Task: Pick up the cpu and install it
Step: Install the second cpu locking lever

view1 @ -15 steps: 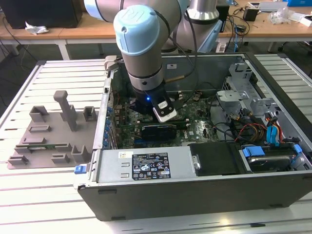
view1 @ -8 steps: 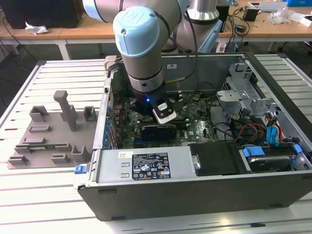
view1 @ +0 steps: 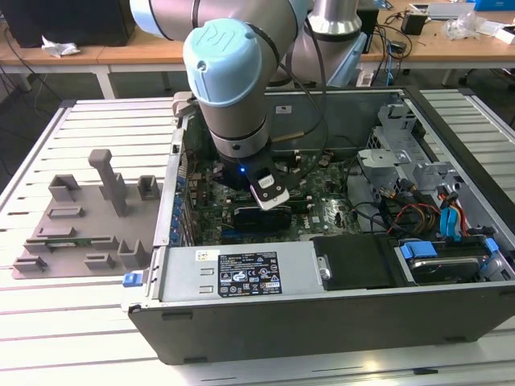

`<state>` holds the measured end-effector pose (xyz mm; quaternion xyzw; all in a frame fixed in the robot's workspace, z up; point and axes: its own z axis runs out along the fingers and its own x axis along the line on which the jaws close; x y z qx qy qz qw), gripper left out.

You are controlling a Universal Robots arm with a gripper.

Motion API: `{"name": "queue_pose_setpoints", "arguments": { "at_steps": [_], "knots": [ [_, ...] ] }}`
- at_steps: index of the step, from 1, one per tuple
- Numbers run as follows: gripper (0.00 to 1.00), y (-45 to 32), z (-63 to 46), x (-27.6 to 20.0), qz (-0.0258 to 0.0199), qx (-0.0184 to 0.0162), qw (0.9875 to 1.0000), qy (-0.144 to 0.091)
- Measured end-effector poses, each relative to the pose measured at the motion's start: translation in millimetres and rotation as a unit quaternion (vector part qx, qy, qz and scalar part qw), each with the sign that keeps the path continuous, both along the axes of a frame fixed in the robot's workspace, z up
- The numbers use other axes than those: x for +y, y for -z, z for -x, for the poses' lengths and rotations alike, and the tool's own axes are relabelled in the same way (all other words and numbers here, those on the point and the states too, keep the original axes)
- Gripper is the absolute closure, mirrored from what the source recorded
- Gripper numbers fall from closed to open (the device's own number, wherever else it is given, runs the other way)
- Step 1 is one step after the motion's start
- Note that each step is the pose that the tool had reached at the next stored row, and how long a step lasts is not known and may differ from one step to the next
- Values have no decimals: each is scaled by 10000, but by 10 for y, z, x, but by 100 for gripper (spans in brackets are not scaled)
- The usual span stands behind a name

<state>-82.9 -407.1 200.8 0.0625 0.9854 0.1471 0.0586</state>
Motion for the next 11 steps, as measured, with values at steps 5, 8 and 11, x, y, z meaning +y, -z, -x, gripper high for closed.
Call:
{"name": "queue_pose_setpoints", "arguments": {
  "at_steps": [5, 8, 11],
  "knots": [
    [89, 40, 70, -1, -37, 1, 10000, 11],
    [89, 54, 85, 4, -157, 0, 9999, 16],
    [89, 61, 85, 6, -184, 0, 9998, 20]
  ]
}}
